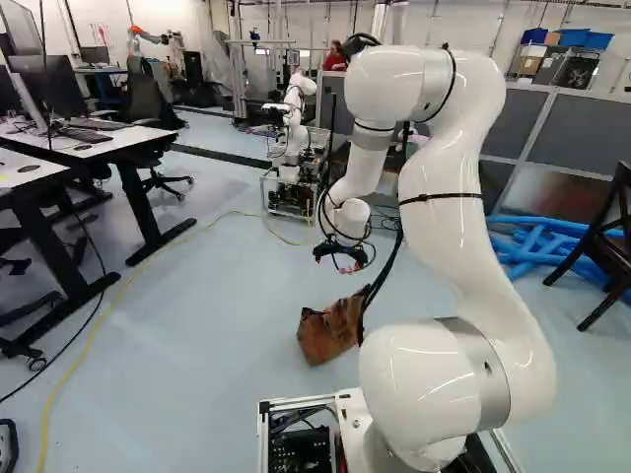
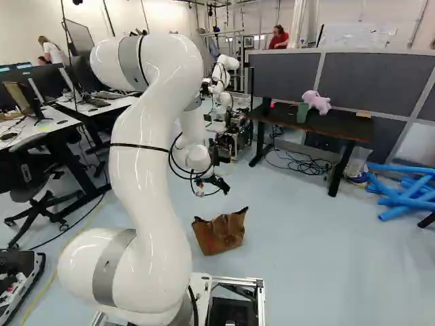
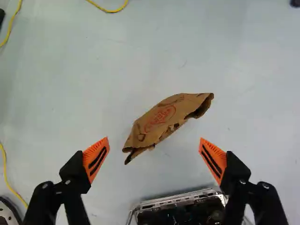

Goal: Pick up the bag on the ground and place it on the table

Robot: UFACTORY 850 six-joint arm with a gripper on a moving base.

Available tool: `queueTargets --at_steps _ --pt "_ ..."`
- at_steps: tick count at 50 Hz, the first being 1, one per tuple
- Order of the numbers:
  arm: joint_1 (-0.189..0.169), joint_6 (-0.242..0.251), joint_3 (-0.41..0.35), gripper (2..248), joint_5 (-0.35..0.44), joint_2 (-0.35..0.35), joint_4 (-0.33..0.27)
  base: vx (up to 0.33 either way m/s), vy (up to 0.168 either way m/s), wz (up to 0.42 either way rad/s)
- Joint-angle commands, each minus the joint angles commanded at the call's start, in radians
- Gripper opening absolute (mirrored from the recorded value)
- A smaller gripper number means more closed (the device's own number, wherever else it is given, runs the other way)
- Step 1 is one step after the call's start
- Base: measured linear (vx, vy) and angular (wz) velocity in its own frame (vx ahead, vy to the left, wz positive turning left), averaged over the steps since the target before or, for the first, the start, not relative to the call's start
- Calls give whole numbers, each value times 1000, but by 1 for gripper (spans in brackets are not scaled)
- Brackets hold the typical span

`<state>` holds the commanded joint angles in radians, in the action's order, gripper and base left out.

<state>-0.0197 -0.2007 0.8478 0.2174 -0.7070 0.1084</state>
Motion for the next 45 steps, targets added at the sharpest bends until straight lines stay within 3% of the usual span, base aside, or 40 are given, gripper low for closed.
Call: queueTargets --at_steps 45 --pt "0 -474 107 247 0 -176 0 0 0 0"
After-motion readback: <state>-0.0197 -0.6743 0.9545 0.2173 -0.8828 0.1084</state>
